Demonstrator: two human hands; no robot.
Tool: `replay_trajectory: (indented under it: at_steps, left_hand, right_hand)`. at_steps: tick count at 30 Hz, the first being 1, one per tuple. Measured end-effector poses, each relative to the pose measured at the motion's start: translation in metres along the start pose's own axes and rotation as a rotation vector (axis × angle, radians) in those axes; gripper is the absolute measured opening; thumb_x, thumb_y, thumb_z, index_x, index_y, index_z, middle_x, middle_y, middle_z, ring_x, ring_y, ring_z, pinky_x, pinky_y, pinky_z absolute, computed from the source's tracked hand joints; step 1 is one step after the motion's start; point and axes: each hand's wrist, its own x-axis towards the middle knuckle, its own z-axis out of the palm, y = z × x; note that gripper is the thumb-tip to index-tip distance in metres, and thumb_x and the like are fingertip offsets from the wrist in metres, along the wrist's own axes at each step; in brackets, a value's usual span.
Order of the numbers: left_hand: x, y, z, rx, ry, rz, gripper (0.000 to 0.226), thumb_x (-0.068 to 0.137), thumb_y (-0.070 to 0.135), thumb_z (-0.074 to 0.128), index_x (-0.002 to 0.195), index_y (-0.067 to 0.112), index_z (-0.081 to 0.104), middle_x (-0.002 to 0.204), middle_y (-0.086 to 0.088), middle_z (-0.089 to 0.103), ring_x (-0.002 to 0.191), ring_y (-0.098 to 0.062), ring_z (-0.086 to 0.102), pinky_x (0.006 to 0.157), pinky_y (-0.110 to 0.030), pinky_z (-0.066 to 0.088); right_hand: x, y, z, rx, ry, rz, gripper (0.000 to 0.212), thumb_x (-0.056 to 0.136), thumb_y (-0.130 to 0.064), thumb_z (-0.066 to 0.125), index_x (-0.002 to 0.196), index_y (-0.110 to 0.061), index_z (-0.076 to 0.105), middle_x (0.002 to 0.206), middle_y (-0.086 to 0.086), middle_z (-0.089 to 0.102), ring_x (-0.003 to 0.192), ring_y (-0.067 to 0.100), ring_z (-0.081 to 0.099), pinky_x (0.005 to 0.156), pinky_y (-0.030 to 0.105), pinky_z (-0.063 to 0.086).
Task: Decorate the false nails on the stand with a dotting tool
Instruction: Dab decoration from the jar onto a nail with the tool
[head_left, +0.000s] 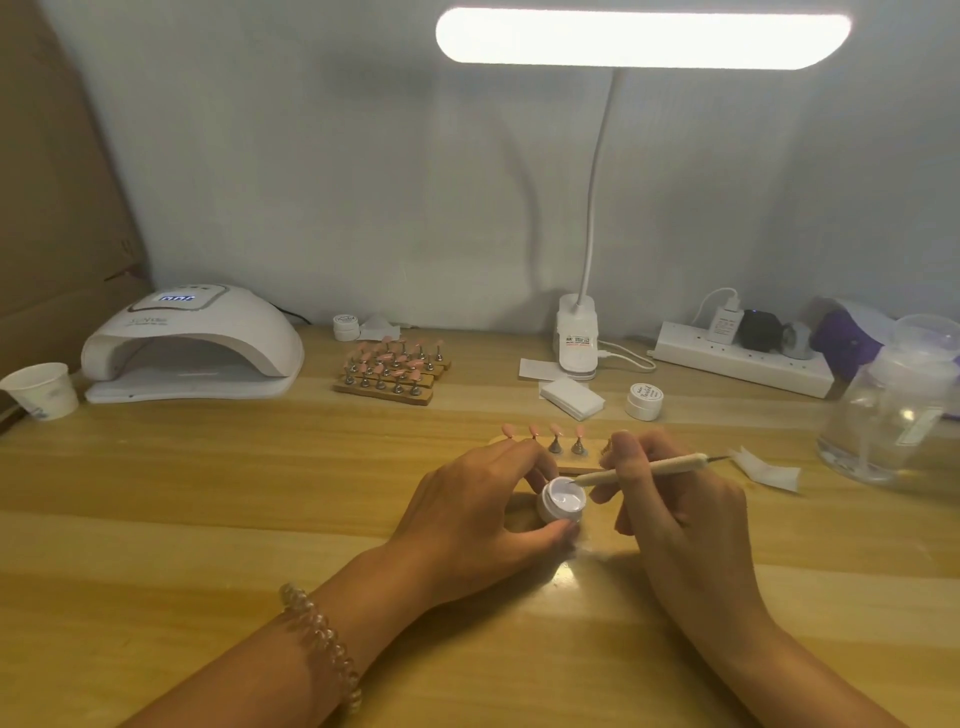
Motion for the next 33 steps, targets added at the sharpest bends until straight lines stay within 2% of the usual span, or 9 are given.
replay_trajectory:
  at_steps: [6,9,11,14,16,22,25,29,33]
  left_hand:
    - [-0.001,-0.001,0.001,0.001,0.034,-0.009,0.032,0.079,0.064,0.061,0.098,0.042,0.049,0.091,0.027,0.053,0.078,0.018,0.043,0.057,-0.009,0.026]
    - [-0.001,-0.001,0.001,0.011,0.091,-0.022,0.029,0.079,0.061,0.061,0.095,0.042,0.047,0.090,0.026,0.054,0.079,0.015,0.046,0.057,-0.008,0.029]
    - [0.000,-0.001,0.001,0.001,0.150,-0.061,0.028,0.078,0.061,0.057,0.093,0.041,0.047,0.089,0.025,0.055,0.078,0.009,0.048,0.057,-0.009,0.028]
    - [0.002,-0.007,-0.003,0.001,0.265,-0.154,0.030,0.074,0.061,0.048,0.091,0.036,0.048,0.082,0.020,0.051,0.073,0.006,0.045,0.054,-0.014,0.025]
    - [0.005,-0.016,-0.007,-0.008,0.325,-0.232,0.030,0.075,0.058,0.051,0.091,0.032,0.048,0.082,0.018,0.051,0.074,0.002,0.045,0.056,-0.019,0.028]
    - [0.009,-0.047,-0.013,0.045,0.242,-0.501,0.028,0.087,0.050,0.061,0.107,0.030,0.058,0.101,0.014,0.064,0.090,-0.013,0.057,0.081,-0.032,0.043]
    - [0.010,-0.049,-0.012,0.059,0.220,-0.499,0.030,0.089,0.049,0.063,0.112,0.030,0.063,0.106,0.013,0.066,0.093,-0.014,0.060,0.085,-0.033,0.046]
    - [0.012,-0.049,-0.012,0.050,0.189,-0.480,0.031,0.088,0.047,0.066,0.115,0.031,0.063,0.111,0.012,0.065,0.094,-0.013,0.058,0.079,-0.029,0.042]
    - [0.012,-0.049,-0.010,0.106,0.168,-0.460,0.052,0.085,0.051,0.067,0.130,0.030,0.052,0.125,0.010,0.057,0.111,-0.014,0.051,0.087,-0.027,0.038]
  right_hand:
    - [-0.001,-0.006,-0.003,0.203,0.062,0.059,0.038,0.099,-0.049,0.040,0.085,-0.024,0.064,0.070,-0.002,0.071,0.051,0.016,0.063,0.050,0.033,0.052]
    - [0.002,-0.007,-0.004,0.416,0.053,0.242,0.043,0.103,-0.047,0.041,0.092,-0.017,0.070,0.074,0.005,0.075,0.055,0.020,0.068,0.053,0.027,0.056]
    - [0.006,-0.006,-0.005,0.562,0.060,0.387,0.044,0.097,-0.047,0.045,0.090,-0.013,0.071,0.076,0.010,0.076,0.058,0.021,0.070,0.052,0.024,0.056]
    - [0.009,-0.004,-0.007,0.681,0.051,0.496,0.027,0.089,-0.042,0.060,0.079,-0.021,0.073,0.080,0.012,0.076,0.057,0.017,0.067,0.050,0.022,0.054]
    - [0.010,-0.001,-0.008,0.728,0.024,0.530,0.015,0.082,-0.037,0.068,0.078,-0.023,0.071,0.077,0.010,0.074,0.056,0.014,0.064,0.051,0.022,0.054]
    - [0.009,0.006,-0.006,0.652,-0.031,0.513,0.023,0.077,-0.031,0.070,0.087,-0.012,0.063,0.068,0.001,0.066,0.056,0.013,0.061,0.057,0.026,0.058]
    - [0.009,0.008,-0.005,0.617,-0.042,0.505,0.025,0.078,-0.032,0.069,0.091,-0.011,0.063,0.071,0.000,0.067,0.060,0.012,0.063,0.062,0.030,0.061]
    - [0.010,0.009,-0.004,0.590,-0.066,0.496,0.026,0.080,-0.031,0.068,0.093,-0.008,0.064,0.072,0.002,0.066,0.064,0.010,0.063,0.065,0.031,0.061]
    - [0.012,0.010,-0.003,0.575,-0.077,0.492,0.019,0.087,-0.025,0.066,0.093,-0.007,0.064,0.071,0.001,0.066,0.063,0.012,0.062,0.066,0.032,0.062]
